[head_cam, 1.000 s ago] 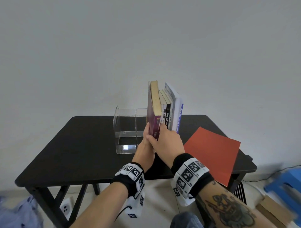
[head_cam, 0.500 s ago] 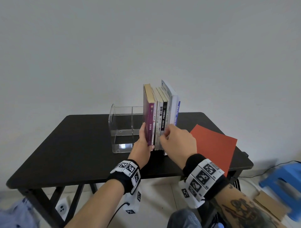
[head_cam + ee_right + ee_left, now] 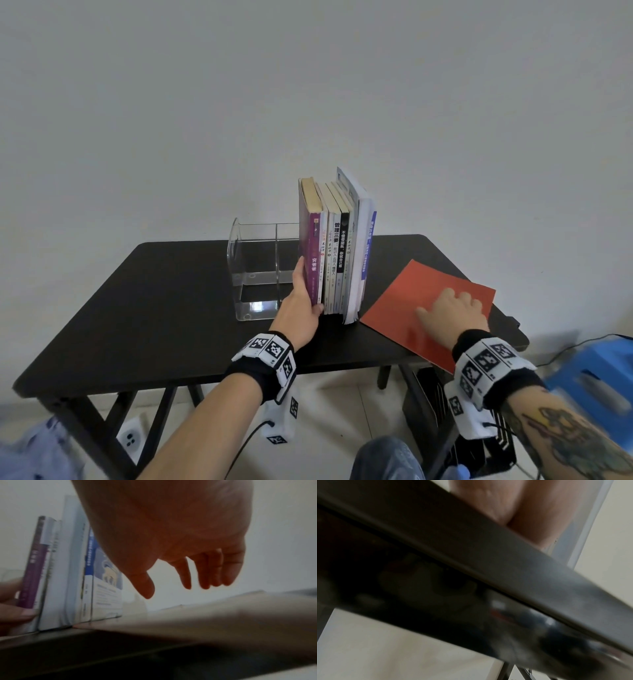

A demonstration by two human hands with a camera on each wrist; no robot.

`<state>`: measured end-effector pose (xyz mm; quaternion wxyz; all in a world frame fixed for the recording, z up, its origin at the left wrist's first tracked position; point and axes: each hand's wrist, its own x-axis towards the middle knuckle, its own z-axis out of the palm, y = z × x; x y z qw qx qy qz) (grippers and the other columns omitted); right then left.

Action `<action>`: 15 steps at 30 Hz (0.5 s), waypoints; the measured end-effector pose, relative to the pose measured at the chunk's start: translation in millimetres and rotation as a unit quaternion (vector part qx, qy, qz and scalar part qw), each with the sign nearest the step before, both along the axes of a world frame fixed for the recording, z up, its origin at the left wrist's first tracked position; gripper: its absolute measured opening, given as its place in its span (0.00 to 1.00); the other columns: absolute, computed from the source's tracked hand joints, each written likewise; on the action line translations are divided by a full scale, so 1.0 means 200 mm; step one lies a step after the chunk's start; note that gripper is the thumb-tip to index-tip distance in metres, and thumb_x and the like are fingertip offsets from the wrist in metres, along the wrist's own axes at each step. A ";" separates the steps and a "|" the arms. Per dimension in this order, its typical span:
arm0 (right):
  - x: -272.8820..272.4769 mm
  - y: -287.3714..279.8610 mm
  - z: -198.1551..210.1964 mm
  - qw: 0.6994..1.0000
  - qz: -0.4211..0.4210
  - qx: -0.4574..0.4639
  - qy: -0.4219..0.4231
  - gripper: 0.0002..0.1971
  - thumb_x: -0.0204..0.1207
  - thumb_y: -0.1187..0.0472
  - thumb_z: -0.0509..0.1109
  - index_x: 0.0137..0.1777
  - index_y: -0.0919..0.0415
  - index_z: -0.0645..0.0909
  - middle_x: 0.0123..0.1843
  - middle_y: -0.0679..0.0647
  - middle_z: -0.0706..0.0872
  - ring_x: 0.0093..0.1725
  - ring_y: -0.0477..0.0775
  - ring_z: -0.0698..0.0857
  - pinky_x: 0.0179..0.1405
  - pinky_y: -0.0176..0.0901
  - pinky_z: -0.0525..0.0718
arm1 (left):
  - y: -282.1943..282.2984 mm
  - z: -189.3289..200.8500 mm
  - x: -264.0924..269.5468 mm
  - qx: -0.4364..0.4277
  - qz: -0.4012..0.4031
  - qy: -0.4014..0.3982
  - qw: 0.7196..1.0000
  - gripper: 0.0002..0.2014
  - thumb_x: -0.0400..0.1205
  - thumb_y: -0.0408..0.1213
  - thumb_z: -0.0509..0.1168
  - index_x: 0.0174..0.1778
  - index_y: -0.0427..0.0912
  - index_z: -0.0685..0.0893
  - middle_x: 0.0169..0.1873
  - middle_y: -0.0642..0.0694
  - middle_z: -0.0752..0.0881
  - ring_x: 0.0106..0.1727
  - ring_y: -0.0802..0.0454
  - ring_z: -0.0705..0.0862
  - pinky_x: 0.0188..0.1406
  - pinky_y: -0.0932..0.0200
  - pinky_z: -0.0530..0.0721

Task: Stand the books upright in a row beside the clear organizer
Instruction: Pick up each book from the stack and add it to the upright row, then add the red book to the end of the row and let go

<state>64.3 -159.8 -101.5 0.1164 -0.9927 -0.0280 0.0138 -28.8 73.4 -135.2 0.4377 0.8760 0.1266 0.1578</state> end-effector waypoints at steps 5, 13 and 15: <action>0.06 -0.07 -0.09 0.996 -0.078 -0.017 0.044 0.42 0.74 0.30 0.62 0.76 0.63 0.66 0.77 0.65 0.70 0.77 0.68 0.67 0.74 0.61 0.67 | 0.00 0.00 0.00 -0.007 0.001 0.006 1.000 0.48 0.82 0.26 0.64 0.85 0.54 0.35 0.74 0.44 0.77 0.71 0.46 0.79 0.72 0.49 0.74; 0.15 -0.18 -0.09 0.986 -0.154 -0.016 0.060 0.51 0.63 0.27 0.70 0.76 0.64 0.65 0.72 0.65 0.77 0.74 0.68 0.72 0.72 0.61 0.72 | 0.00 0.01 0.00 -0.015 -0.002 0.025 1.000 0.48 0.83 0.28 0.64 0.85 0.55 0.34 0.75 0.43 0.77 0.73 0.45 0.78 0.74 0.46 0.73; 0.19 -0.20 -0.08 0.985 -0.157 -0.009 0.075 0.53 0.56 0.29 0.75 0.73 0.64 0.67 0.67 0.64 0.81 0.71 0.68 0.76 0.70 0.61 0.74 | 0.00 0.00 0.00 -0.015 0.000 0.022 1.000 0.48 0.83 0.27 0.64 0.85 0.55 0.34 0.75 0.43 0.77 0.72 0.45 0.78 0.74 0.45 0.73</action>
